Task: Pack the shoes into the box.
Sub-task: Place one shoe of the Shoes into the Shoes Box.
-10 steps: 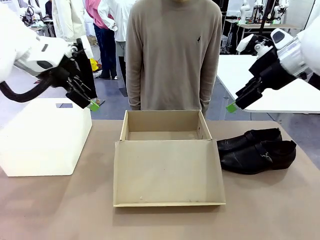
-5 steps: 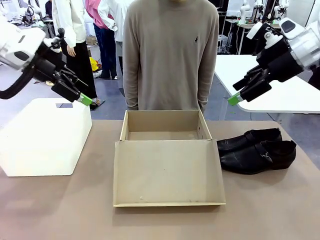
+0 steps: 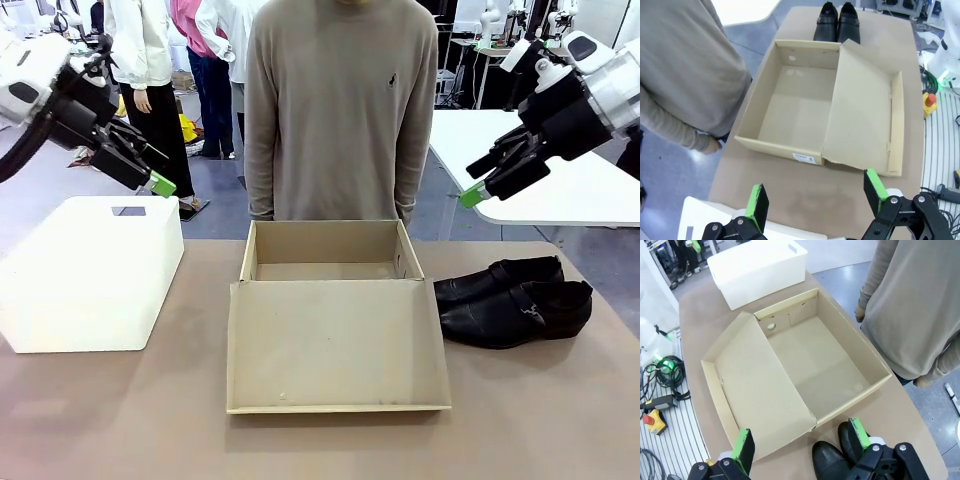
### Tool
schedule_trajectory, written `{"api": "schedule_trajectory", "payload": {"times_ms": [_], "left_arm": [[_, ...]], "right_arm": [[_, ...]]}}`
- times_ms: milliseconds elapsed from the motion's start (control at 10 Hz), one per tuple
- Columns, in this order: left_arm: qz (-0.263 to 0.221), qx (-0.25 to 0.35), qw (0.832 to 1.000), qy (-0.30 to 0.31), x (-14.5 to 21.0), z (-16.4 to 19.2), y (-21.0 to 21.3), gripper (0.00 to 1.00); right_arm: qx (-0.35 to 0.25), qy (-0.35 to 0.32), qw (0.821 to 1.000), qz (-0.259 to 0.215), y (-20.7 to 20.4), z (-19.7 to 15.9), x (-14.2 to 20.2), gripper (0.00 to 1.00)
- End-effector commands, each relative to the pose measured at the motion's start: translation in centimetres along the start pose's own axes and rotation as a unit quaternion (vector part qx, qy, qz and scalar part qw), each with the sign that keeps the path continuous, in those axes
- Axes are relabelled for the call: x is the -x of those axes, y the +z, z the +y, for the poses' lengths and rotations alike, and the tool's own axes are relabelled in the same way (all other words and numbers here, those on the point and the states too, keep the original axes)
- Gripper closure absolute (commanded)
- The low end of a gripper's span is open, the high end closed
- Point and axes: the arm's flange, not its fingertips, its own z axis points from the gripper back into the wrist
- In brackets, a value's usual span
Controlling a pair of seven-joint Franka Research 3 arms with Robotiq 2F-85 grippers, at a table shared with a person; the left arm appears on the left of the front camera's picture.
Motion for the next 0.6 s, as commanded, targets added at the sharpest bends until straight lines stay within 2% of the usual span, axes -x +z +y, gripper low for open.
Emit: {"api": "schedule_trajectory", "payload": {"times_ms": [0, 200, 400, 500], "left_arm": [[-0.013, 0.009, 1.0, -0.014, -0.69, 0.1, 0.36, 0.0], [-0.014, 0.01, 1.0, -0.016, -0.77, -0.04, 0.48, 0.0], [-0.02, 0.003, 0.999, 0.032, -1.01, 0.54, 0.44, 0.0], [-0.003, 0.001, 1.0, -0.004, -1.03, -0.36, 0.36, 0.0]], "right_arm": [[-0.012, 0.015, 1.0, -0.012, 0.09, -0.44, -0.25, 0.0], [-0.016, 0.015, 1.0, -0.013, 0.04, -0.41, -0.29, 0.0], [-0.007, 0.003, 1.0, -0.003, 0.07, 0.19, -0.08, 0.0], [-0.007, 0.003, 1.0, -0.003, 0.07, 0.19, -0.08, 0.0]]}}
